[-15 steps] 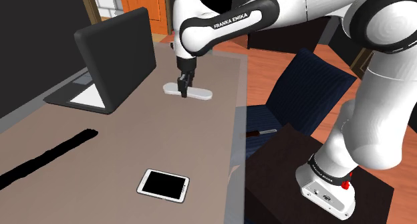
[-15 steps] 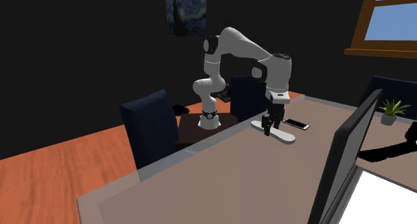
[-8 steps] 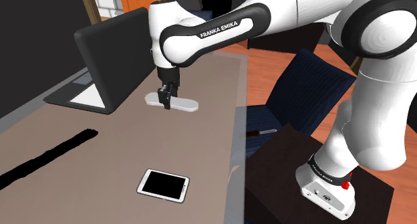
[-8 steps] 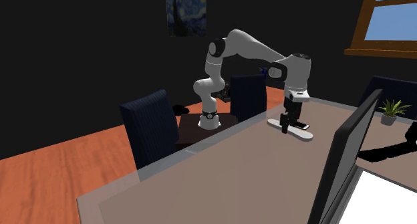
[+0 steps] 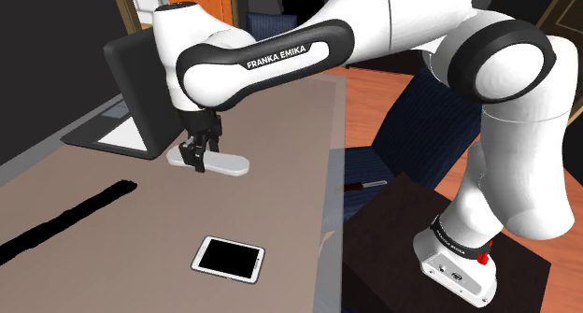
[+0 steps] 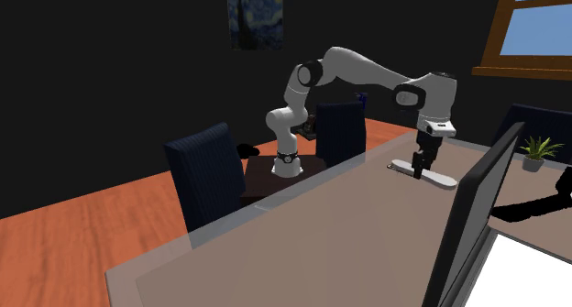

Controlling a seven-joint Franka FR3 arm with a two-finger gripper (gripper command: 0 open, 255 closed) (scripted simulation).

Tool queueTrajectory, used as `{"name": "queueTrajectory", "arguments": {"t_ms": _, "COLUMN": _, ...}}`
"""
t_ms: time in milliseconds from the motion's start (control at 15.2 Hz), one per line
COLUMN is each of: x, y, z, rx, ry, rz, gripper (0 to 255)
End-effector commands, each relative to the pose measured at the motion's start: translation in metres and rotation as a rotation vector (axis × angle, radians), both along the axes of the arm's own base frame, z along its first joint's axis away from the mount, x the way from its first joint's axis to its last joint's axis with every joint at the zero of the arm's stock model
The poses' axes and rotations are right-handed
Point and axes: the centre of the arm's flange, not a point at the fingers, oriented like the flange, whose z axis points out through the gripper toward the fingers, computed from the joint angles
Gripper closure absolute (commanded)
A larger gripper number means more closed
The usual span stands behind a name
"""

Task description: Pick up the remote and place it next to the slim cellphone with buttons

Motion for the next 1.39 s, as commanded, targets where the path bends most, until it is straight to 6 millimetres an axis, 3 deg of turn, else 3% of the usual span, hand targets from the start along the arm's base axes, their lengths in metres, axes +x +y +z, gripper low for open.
{"name": "queueTrajectory", "arguments": {"t_ms": 0, "x": -0.006, "y": 0.026, "z": 0.000, "rx": 0.000, "ry": -0.001, "rz": -0.001, "gripper": 255}}
{"name": "queueTrajectory", "arguments": {"t_ms": 528, "x": -0.026, "y": 0.128, "z": 0.001, "rx": 0.000, "ry": -0.001, "rz": -0.001, "gripper": 255}}
{"name": "queueTrajectory", "arguments": {"t_ms": 1320, "x": -0.026, "y": 0.128, "z": -0.062, "rx": 0.000, "ry": -0.001, "rz": -0.001, "gripper": 255}}
